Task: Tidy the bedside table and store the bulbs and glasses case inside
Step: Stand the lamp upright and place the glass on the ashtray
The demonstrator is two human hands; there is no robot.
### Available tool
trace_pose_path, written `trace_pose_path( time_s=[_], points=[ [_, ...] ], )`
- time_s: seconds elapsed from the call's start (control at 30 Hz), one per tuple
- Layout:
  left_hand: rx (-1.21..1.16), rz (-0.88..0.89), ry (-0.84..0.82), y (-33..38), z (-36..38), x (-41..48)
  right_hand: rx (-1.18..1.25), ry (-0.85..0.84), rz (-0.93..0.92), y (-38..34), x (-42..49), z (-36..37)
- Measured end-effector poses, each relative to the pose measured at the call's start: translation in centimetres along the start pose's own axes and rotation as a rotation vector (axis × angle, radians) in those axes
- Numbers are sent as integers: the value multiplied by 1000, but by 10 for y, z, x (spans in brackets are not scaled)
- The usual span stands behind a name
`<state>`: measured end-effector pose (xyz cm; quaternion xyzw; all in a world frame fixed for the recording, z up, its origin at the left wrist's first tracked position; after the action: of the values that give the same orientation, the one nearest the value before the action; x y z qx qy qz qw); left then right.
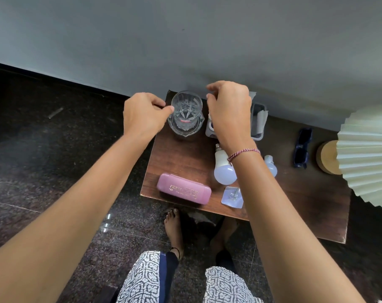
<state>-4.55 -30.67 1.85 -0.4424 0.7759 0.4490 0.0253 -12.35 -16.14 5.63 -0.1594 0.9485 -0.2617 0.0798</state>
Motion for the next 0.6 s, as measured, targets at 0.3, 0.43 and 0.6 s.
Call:
trace_pose_path(
  time_s=[0.3, 0.43, 0.6],
  points=[
    [-9, 73, -120, 9, 31, -87, 92, 122, 107, 41, -71, -31],
    [146, 109, -166, 1, 55, -132, 136, 118, 162, 69, -110, -30],
    [123, 42, -245, -25, 88, -174, 161, 67, 247, 108, -160, -18]
  ],
)
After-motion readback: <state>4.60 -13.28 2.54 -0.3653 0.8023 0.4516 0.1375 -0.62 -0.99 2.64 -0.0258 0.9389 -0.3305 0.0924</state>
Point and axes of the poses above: each hand's wrist, its own x-axis towards the middle knuckle, its own z-axis out of the palm, y = z × x, the point moved 2 cm from there along x, towards the middle knuckle, and after that the axes turned 2 degrees about -z, right-handed, at the moved point
